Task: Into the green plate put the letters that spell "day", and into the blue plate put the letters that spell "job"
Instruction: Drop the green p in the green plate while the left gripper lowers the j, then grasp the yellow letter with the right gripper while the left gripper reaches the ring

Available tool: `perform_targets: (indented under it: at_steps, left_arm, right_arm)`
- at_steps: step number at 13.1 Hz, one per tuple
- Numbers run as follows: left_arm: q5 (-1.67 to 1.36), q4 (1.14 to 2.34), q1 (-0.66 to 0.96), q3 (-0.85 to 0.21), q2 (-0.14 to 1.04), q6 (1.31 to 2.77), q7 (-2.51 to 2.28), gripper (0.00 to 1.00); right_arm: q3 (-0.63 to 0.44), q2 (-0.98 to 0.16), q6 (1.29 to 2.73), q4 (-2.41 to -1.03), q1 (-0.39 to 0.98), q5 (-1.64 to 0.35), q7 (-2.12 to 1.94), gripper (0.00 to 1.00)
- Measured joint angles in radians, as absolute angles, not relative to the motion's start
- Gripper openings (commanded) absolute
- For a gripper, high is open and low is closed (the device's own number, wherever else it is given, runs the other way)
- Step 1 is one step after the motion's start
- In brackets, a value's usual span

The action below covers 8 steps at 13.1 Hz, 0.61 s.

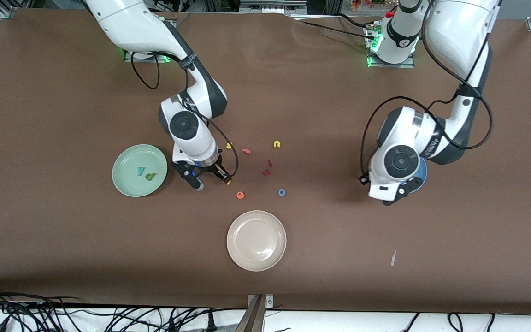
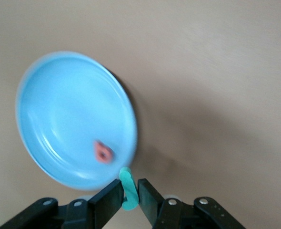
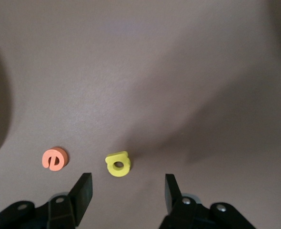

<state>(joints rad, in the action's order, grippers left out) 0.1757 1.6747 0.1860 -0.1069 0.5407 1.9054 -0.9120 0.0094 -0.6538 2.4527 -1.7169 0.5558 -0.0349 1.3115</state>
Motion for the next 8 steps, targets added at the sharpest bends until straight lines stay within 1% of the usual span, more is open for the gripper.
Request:
perform_targets:
  at_steps: [1, 3, 7, 8]
  left_arm:
    - [0.188, 1.705, 0.163, -0.107, 0.529, 1.93, -0.877, 0.0]
    - [0.194, 1.81, 0.134, -0.108, 0.487, 2.049, -0.837, 0.0]
    - [0.239, 2.091, 0.107, -0.108, 0.387, 2.303, -0.82, 0.01]
    - [0.252, 2.145, 0.097, -0.108, 0.377, 2.336, -0.819, 0.53]
  right_arm:
    - [0.003, -0.677, 2.453, -1.7, 0.568, -0.035, 1.318, 0.7]
    - [-0.003, -0.709, 2.455, -1.685, 0.583, -0.028, 1.329, 0.69]
    - [-0.006, -0.739, 2.483, -1.683, 0.59, -0.005, 1.347, 0.68]
    - [-0.006, -0.741, 2.485, -1.681, 0.59, -0.004, 1.347, 0.67]
